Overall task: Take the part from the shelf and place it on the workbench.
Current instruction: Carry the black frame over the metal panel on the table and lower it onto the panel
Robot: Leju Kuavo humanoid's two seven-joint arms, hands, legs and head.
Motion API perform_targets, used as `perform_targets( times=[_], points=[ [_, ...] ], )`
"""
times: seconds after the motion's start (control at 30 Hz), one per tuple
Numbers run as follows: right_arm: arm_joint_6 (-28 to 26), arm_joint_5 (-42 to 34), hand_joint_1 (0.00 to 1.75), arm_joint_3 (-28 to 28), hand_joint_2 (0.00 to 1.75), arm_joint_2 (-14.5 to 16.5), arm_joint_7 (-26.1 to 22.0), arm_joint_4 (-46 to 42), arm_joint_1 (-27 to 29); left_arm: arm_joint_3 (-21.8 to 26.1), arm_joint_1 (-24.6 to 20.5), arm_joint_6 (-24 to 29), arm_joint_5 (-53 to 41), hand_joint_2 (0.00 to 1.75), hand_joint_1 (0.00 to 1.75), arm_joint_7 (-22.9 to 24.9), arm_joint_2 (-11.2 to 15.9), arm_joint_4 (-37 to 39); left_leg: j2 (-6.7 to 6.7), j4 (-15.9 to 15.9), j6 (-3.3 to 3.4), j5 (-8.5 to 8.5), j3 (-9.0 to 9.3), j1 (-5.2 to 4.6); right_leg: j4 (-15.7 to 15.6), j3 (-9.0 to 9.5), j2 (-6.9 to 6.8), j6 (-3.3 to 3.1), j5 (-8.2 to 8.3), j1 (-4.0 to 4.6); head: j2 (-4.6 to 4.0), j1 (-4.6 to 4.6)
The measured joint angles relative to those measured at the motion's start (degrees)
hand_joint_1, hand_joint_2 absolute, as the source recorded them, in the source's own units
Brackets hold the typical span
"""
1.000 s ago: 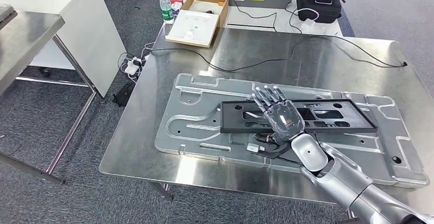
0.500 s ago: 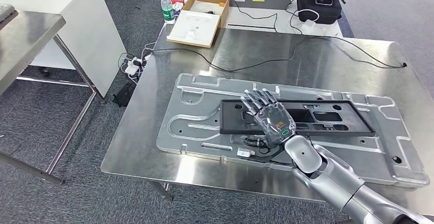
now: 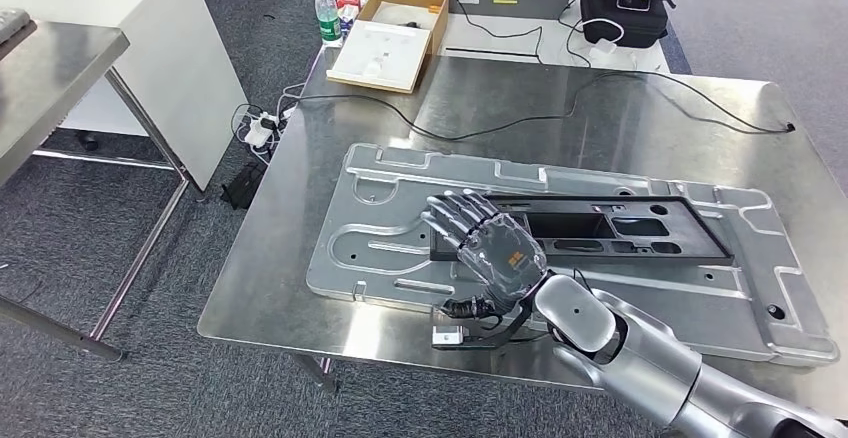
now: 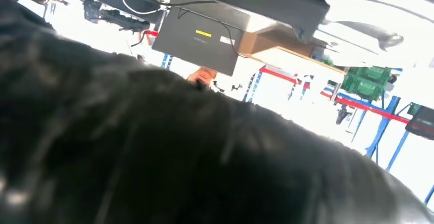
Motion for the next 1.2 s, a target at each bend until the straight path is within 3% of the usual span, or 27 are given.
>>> perform_targets(
  times=[0.1,0.13,0.17,0.27,0.3,0.33,0.4,0.43,0.47,0.6,0.67,0.77,0.8,0.83,0.87,0.93,1.0,1.1,1.13,1.17,1.2],
  points=[
    [-1.23,-1.34,0.0,0.37,0.0,-0.42,-0.3,-1.63,0.04,0.02,-0.11,0.16,-0.75,0.0,0.0,-0.09,0.24,0.13,0.13,-1.86,1.24,1.25,0.92,0.27,-0.9,0.57,-0.05,0.64,0.36,-0.04,0.01,0.01],
    [-1.67,-1.7,0.0,0.46,0.0,-0.61,-0.38,-2.33,0.1,0.02,-0.16,0.21,-0.98,0.0,0.0,-0.13,0.24,0.23,0.27,-2.92,1.48,1.87,1.36,0.5,-0.32,0.42,-0.09,0.73,-0.39,0.04,0.01,0.02],
    [-2.08,-2.04,0.0,0.54,0.0,-0.84,-0.45,-3.09,0.24,0.02,-0.21,0.29,-1.22,0.0,0.0,-0.19,0.23,0.36,0.42,-3.77,1.6,2.37,1.64,0.74,1.5,-0.29,-0.13,0.81,-1.87,0.08,0.0,0.03],
    [-2.8,-2.8,0.0,0.69,0.0,-1.42,-0.74,-5.39,1.45,0.03,-0.25,0.54,-1.76,0.0,0.0,-0.43,0.23,0.72,0.58,-3.76,1.57,2.69,1.1,0.9,11.35,-4.53,-0.18,1.47,-6.96,-0.37,0.0,0.02],
    [-2.87,-2.91,0.0,0.81,0.0,-1.58,-0.8,-6.13,1.97,0.04,-0.24,0.6,-1.87,0.0,0.0,-0.48,0.24,0.8,0.59,-3.38,1.4,2.66,0.75,1.04,12.84,-5.09,-0.19,1.81,-7.12,-0.65,0.0,0.02],
    [-2.9,-3.0,0.0,0.95,0.0,-1.75,-0.83,-6.84,2.37,0.04,-0.25,0.65,-1.96,0.0,0.0,-0.51,0.24,0.87,0.59,-2.87,1.11,2.59,0.34,1.26,12.13,-4.6,-0.23,2.21,-6.2,-0.97,0.0,0.01],
    [-3.08,-3.09,0.0,1.25,0.0,-2.02,-0.83,-8.02,2.83,0.04,-0.27,0.73,-2.06,0.0,0.0,-0.56,0.29,1.0,0.58,-1.34,0.11,2.19,-0.66,1.82,5.93,-1.26,-0.25,3.12,-3.22,-1.61,0.01,0.02],
    [-3.27,-3.11,0.0,1.42,0.0,-2.14,-0.83,-8.58,3.07,0.05,-0.31,0.8,-2.13,0.0,0.0,-0.57,0.41,1.07,0.51,-0.41,-0.51,1.92,-1.16,1.92,3.16,0.02,-0.07,3.25,-2.21,-1.66,0.01,0.03],
    [-3.49,-3.13,0.0,1.6,0.0,-2.27,-0.83,-9.17,3.38,0.05,-0.35,0.87,-2.27,0.0,0.0,-0.58,0.51,1.16,0.4,0.27,-1.11,1.74,-1.56,1.9,1.68,0.68,0.13,2.89,-1.8,-1.62,0.01,0.02],
    [-4.1,-3.2,0.0,2.41,0.0,-2.53,-0.83,-11.43,4.36,0.1,-0.29,1.11,-2.79,0.0,0.0,-0.5,0.71,1.69,0.17,0.83,-2.66,1.88,-2.33,2.05,2.16,-0.38,0.39,-0.05,-1.12,-1.13,0.0,-0.04],
    [-4.16,-3.22,0.0,2.61,0.0,-2.59,-0.82,-12.18,4.55,0.1,-0.31,1.22,-2.9,0.0,0.0,-0.46,0.78,1.86,0.32,3.76,-2.77,-1.08,-3.6,2.19,2.09,-1.31,0.19,-1.18,-0.29,-0.98,0.0,-0.06],
    [-4.4,-3.39,0.0,2.66,0.0,-2.67,-0.71,-12.73,5.02,0.1,-0.46,1.67,-3.44,0.0,0.0,-0.44,0.91,2.05,0.44,14.2,-2.32,-8.65,-6.66,1.74,2.11,-3.14,-0.12,-2.02,1.07,-0.33,0.0,-0.07],
    [-4.52,-3.44,0.0,2.68,0.0,-2.67,-0.61,-12.8,5.28,0.1,-0.48,1.87,-3.69,0.0,0.0,-0.44,0.96,2.14,0.44,16.27,-2.04,-9.81,-6.75,1.53,2.12,-3.77,-0.21,-2.13,1.54,-0.03,0.0,-0.07],
    [-4.66,-3.46,0.0,2.7,0.0,-2.67,-0.5,-12.9,5.53,0.1,-0.48,2.08,-3.9,0.0,0.0,-0.43,0.99,2.22,0.44,16.16,-1.62,-9.91,-5.76,1.3,2.13,-4.37,-0.27,-2.2,2.01,0.28,0.0,-0.07],
    [-4.76,-3.47,0.0,2.74,0.0,-2.67,-0.4,-13.06,5.71,0.1,-0.49,2.26,-4.06,0.0,0.0,-0.43,1.01,2.29,0.43,13.8,-1.02,-9.16,-3.6,1.0,2.13,-4.93,-0.29,-2.24,2.5,0.56,0.0,-0.07],
    [-4.91,-3.47,0.0,2.82,0.0,-2.68,-0.24,-13.5,5.91,0.1,-0.62,2.55,-4.18,0.0,0.0,-0.42,1.16,2.41,0.42,5.59,0.51,-7.21,2.33,0.16,2.09,-5.73,-0.28,-2.15,3.49,0.97,0.01,-0.05],
    [-5.05,-3.43,0.0,2.94,0.0,-2.73,-0.02,-13.83,6.11,0.1,-0.84,2.78,-4.25,0.0,0.0,-0.44,1.36,2.57,0.43,0.42,1.44,-5.96,5.4,-0.57,1.84,-5.9,-0.34,-1.64,4.36,1.01,0.01,-0.08],
    [-5.22,-3.29,0.0,3.13,0.0,-2.84,0.27,-14.07,6.55,0.11,-0.9,3.02,-4.31,0.0,0.0,-0.48,1.49,2.79,0.52,-0.78,1.85,-4.08,4.95,-0.82,0.88,-5.8,-0.43,-0.47,5.71,0.68,0.0,-0.15],
    [-5.28,-3.26,0.0,3.18,0.0,-2.92,0.31,-14.13,6.72,0.12,-0.9,3.04,-4.32,0.0,0.0,-0.46,1.51,2.86,0.66,-1.34,2.08,-3.1,4.63,-0.7,0.99,-6.04,-0.39,-0.18,5.08,0.66,-0.01,-0.12],
    [-5.36,-3.24,0.0,3.21,0.0,-3.03,0.36,-14.15,6.89,0.13,-0.9,3.08,-4.33,0.0,0.0,-0.45,1.52,2.93,0.83,-1.9,2.34,-2.06,4.15,-0.53,1.96,-6.46,-0.33,0.05,3.36,0.66,-0.01,-0.11],
    [-5.47,-3.22,0.0,3.25,0.0,-3.14,0.44,-14.16,7.08,0.13,-0.93,3.15,-4.36,0.0,0.0,-0.44,1.52,3.01,1.02,-2.23,2.53,-1.15,3.53,-0.42,4.04,-7.05,-0.3,0.24,0.64,0.61,-0.01,-0.1]
  ],
)
